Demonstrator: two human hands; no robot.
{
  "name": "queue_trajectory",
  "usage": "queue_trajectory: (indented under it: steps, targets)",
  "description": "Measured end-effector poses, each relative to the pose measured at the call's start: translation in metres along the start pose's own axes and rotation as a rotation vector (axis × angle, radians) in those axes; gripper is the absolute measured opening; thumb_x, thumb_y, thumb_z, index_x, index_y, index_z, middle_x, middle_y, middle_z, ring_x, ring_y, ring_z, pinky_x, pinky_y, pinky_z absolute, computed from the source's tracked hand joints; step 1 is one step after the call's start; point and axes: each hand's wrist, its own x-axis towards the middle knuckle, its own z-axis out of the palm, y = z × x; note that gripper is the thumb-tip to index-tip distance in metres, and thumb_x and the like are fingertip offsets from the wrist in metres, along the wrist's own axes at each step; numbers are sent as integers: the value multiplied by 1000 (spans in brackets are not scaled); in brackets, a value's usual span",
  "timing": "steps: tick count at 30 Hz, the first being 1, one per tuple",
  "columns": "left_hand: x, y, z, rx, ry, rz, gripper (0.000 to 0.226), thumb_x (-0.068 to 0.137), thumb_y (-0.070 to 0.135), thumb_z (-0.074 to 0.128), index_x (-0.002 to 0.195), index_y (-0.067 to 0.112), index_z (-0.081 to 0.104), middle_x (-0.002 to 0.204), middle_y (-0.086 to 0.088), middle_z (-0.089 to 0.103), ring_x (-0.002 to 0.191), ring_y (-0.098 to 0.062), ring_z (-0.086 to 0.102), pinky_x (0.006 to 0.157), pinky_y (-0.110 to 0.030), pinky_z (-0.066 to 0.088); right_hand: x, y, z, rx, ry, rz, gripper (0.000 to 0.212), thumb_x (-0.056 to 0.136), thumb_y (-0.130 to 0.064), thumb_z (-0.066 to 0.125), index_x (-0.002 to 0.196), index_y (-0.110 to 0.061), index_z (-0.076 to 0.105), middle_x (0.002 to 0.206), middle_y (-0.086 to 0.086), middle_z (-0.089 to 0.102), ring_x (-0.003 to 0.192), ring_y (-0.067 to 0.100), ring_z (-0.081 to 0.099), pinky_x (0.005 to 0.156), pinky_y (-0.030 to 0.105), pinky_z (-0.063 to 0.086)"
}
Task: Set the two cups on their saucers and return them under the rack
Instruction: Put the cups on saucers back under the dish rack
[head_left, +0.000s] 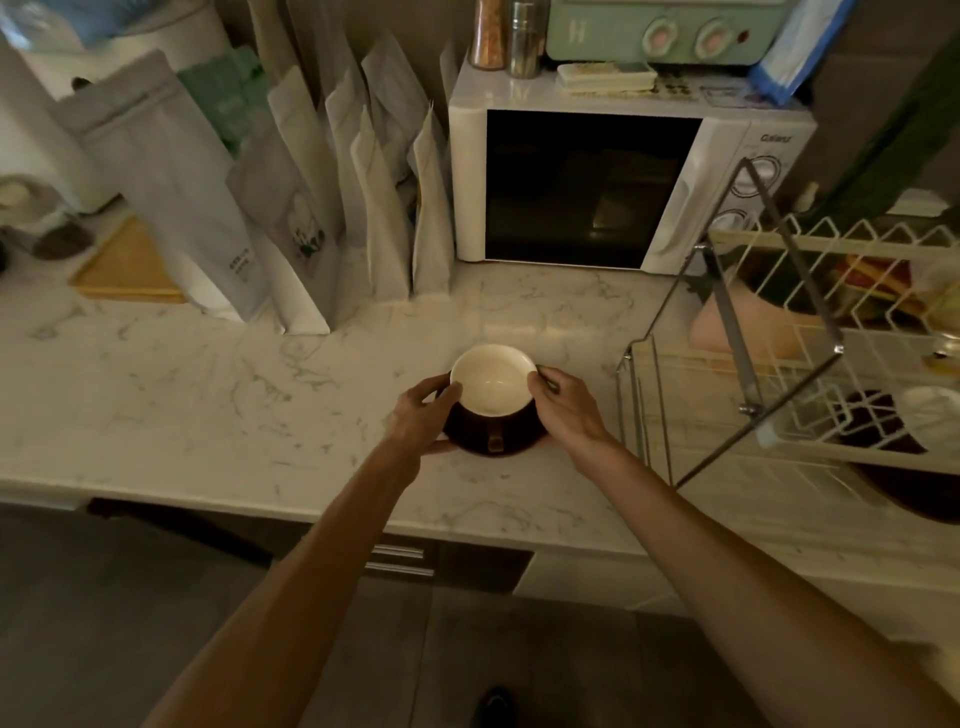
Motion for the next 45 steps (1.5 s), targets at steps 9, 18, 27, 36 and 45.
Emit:
queue_trajectory:
  steps: [9,18,27,36,45]
  targets:
    - [-72,-20,1,-13,67,49,26,92,29,61,118,28,59,127,-16,59,116,-33,58,67,-38,61,-57,11,-16,65,-80,-76,40,100,-38,47,135,-22,56,131,1,60,119,21,55,99,43,51]
    - [-148,-49,16,0,107,43,24,92,28,61,116,28,58,130,-14,56,119,-36,55,80,-47,59,-123,37,-40,80,-153,-79,40,99,-40,48,134,-22,56,123,-1,59,113,21,57,90,48,57]
    - [-205,-78,49,75,81,82,26,89,31,63,114,32,55,119,-8,57,114,-32,59,63,-30,58,-173,72,-83,101,-186,-97,33,100,-34,49,128,-23,60,109,-3,59,102,18,58,86,47,59]
    - [-233,-91,98,98,-70,81,35,86,34,66,119,32,56,125,-10,57,108,-29,62,56,-22,58,-197,108,-149,97,-174,-67,34,98,-36,52,130,-28,59,120,-1,61,111,21,58,80,42,62]
    - [-235,-79,155,106,-176,108,32,88,34,65,118,36,56,99,2,61,90,-13,63,57,-22,57,-206,131,-206,166,-59,-18,32,98,-32,55,128,-26,61,119,-1,60,110,20,57,71,35,62]
